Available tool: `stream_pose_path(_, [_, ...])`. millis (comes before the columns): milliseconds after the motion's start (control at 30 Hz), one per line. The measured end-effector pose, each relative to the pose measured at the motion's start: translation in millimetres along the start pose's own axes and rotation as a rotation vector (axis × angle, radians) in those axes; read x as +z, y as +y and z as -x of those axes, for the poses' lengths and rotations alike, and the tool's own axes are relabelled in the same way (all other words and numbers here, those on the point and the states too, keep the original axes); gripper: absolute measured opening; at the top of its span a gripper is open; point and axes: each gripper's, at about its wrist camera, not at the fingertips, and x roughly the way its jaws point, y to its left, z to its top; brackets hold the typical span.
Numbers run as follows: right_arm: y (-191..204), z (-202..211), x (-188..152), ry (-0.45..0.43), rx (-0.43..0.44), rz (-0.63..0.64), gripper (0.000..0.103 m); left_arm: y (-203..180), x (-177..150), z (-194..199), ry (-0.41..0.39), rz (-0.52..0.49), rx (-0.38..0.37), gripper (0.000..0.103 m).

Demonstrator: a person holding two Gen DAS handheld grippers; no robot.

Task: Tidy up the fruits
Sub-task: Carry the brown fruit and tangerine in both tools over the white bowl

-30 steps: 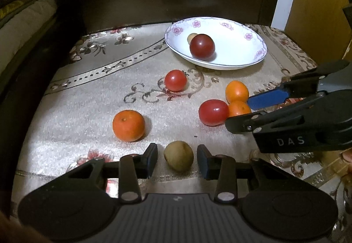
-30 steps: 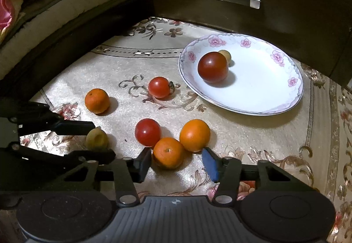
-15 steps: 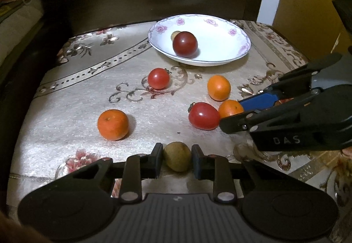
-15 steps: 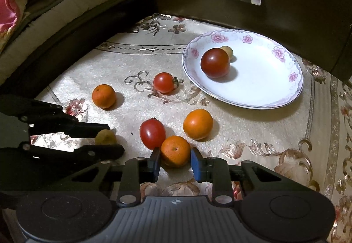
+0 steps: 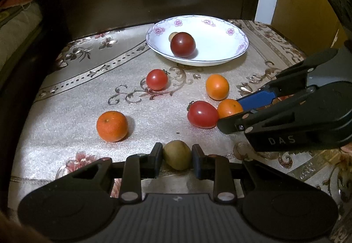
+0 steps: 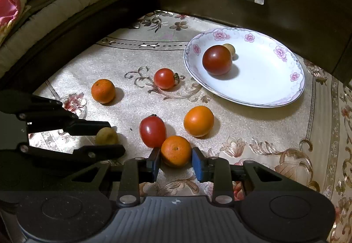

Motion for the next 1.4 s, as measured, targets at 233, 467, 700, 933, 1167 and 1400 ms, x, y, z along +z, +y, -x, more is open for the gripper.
stream_pose_path(233, [-0.4, 0.0, 1.4, 0.011, -0.004, 0.001, 0.026, -0.6, 2.7, 1.3, 0.018, 0.011, -0.026, 0.034])
stream_pose_path(467, [-1.8, 2.7, 2.2, 0.015, -0.002, -0.008, 0.026, -1.3, 11.4, 5.2, -0.006, 0.021, -0.031, 0.034])
stream_pose_path(700, [-4.1, 11.3, 4.9, -0.01, -0.008, -0.02, 0.026, -4.5, 22.4, 7.7, -0.031, 0.02, -0.029, 0.034])
stream_pose_path(933, [-9.1, 15.9, 6.7, -0.024, -0.028, -0.035, 0.026, -8.1, 29.5, 8.0, -0.044, 0.012, -0.026, 0.034])
stream_pose_path(1167, [-12.2, 20.6, 8.6, -0.041, -0.049, -0.041, 0.026, -8.9, 36.4, 9.2, -0.061, 0.012, -0.025, 0.034])
stream_pose_path(1400, [-13.8, 25.3, 11.1, -0.059, -0.067, -0.043, 0.026, -11.1, 41.2, 8.9, -0.07, 0.007, -0.022, 0.034])
